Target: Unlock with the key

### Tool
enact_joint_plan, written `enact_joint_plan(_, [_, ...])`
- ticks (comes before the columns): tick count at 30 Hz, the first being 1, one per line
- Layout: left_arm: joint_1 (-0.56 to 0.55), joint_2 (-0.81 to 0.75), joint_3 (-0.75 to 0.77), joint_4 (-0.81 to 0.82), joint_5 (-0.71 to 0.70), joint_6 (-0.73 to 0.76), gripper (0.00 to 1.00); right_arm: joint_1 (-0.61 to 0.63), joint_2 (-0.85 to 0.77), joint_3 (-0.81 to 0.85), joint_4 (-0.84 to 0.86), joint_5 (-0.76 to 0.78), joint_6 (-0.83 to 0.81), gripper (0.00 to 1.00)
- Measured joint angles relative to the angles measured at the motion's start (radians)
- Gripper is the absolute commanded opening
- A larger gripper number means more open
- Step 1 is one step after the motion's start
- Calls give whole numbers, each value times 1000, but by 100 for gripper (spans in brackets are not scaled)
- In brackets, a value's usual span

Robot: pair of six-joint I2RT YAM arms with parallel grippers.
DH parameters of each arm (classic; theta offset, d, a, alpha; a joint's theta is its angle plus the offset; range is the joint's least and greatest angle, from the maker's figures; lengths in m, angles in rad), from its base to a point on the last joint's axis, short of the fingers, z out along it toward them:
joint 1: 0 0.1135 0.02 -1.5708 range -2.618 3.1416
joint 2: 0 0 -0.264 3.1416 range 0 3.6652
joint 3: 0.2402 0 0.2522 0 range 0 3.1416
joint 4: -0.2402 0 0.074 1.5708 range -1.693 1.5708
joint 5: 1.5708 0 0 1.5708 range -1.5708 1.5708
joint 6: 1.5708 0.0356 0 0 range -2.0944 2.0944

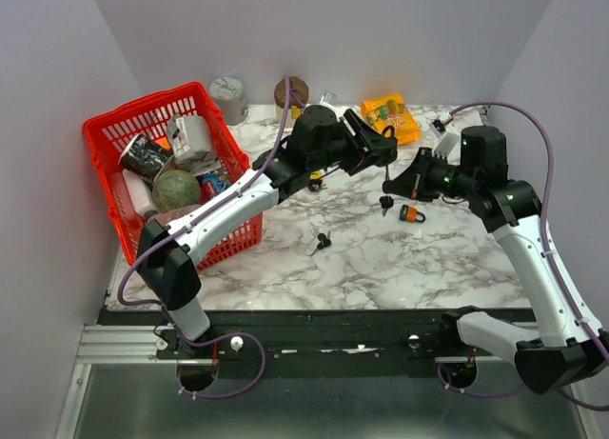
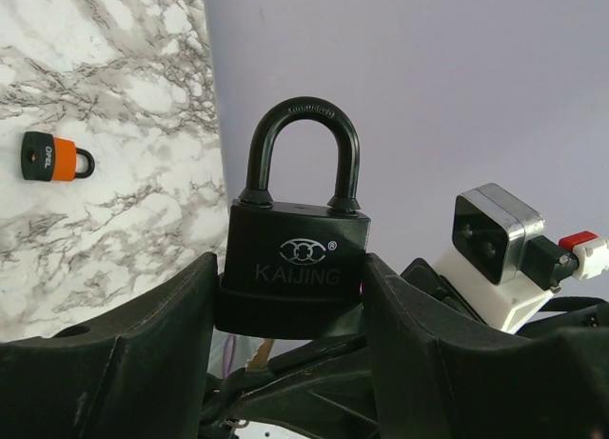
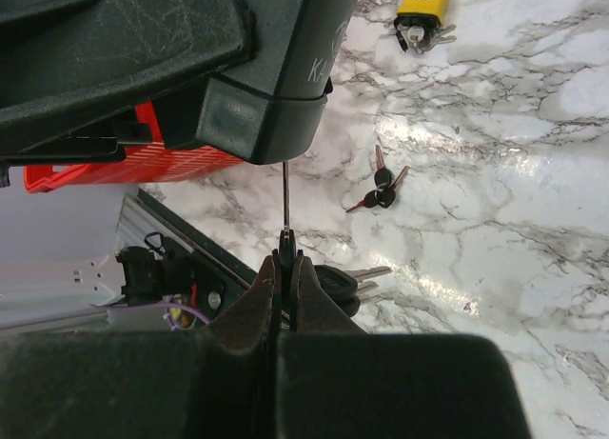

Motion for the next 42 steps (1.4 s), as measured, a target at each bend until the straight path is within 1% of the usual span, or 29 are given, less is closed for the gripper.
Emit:
enact_joint_plan(6, [-2,-5,-24,5,-10,-1,0,1,2,0,1,0,2,1])
enact_joint_plan(29, [-5,-5,-25,-1,-18,0,0,2,25,0,18,10,5,1])
enact_joint_plan(42, [-5,-5,-27,9,-26,0,0,7,32,16,11,59,16,1])
